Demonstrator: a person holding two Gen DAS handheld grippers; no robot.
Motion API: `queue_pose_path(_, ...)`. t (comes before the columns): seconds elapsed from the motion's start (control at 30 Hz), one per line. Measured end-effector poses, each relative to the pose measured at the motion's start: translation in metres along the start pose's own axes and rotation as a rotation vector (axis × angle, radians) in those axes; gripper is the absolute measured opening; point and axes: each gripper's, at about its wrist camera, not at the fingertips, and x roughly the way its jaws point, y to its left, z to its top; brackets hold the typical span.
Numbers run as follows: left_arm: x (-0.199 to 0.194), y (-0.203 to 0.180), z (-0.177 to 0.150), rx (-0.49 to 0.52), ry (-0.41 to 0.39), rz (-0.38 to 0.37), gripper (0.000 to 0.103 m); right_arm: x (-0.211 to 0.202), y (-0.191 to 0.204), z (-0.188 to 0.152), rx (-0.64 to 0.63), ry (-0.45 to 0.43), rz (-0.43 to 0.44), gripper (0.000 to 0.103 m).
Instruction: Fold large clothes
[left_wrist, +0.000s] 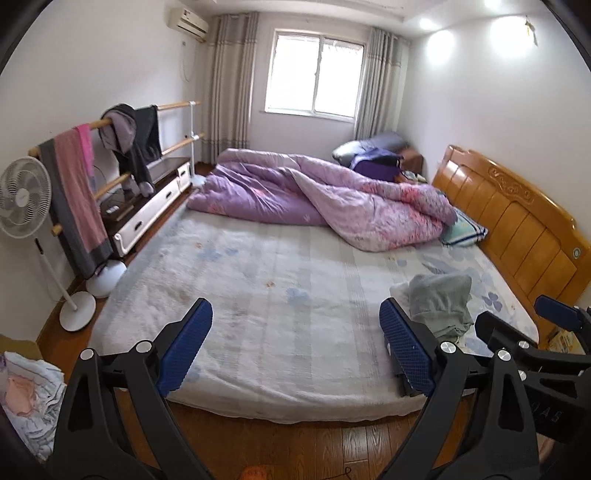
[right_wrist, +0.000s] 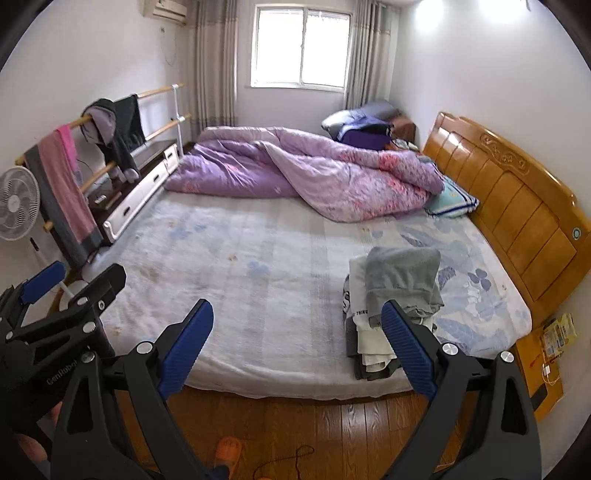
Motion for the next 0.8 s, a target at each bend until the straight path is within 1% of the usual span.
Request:
queue_pose_path(0.13,-0.036,0.010,-0.001,-0.002,-0.049,0.015,0.092,-0.029,0.013,-0.002,-0.012,-0.026,0.003,0.089)
queue_pose_path(0.23,-0.052,0.021,-0.005,-0.014,-0.051,0.018,0.092,-0.040,0.021,-0.007,-0.022,-0.029,0.006,0.089)
queue_pose_path(0.3,-0.059,0.026,-0.007,-0.028,-0.049,0.006,0.092,-0.049,0.027,-0.013,-0.021,-0.041,0.021,0.089)
queue_pose_path(0.37,-0.067,0.028,-0.007,-0.026,-0.076,0.012,0.092,-0.055,0.028,-0.017,-0.020,-0.051,0.023,0.089)
queue_pose_path(0.43,-0.076,0.027,-0.007,-0.032,-0.117,0.012,0.092,-0.063,0.027,-0.020,-0.012,-0.083,0.031,0.089)
queue_pose_path(0.57,-0.084,0.025,-0.010,-0.034,-0.136,0.004,0.092,-0.072,0.024,-0.024,-0.019,-0.119,0.015,0.089)
queue_pose_path(0.8,-0.091,0.003,-0.010,0.019,-0.165,0.005,0.092,-0.080,0.008,-0.038,-0.005,-0.181,-0.040,0.089)
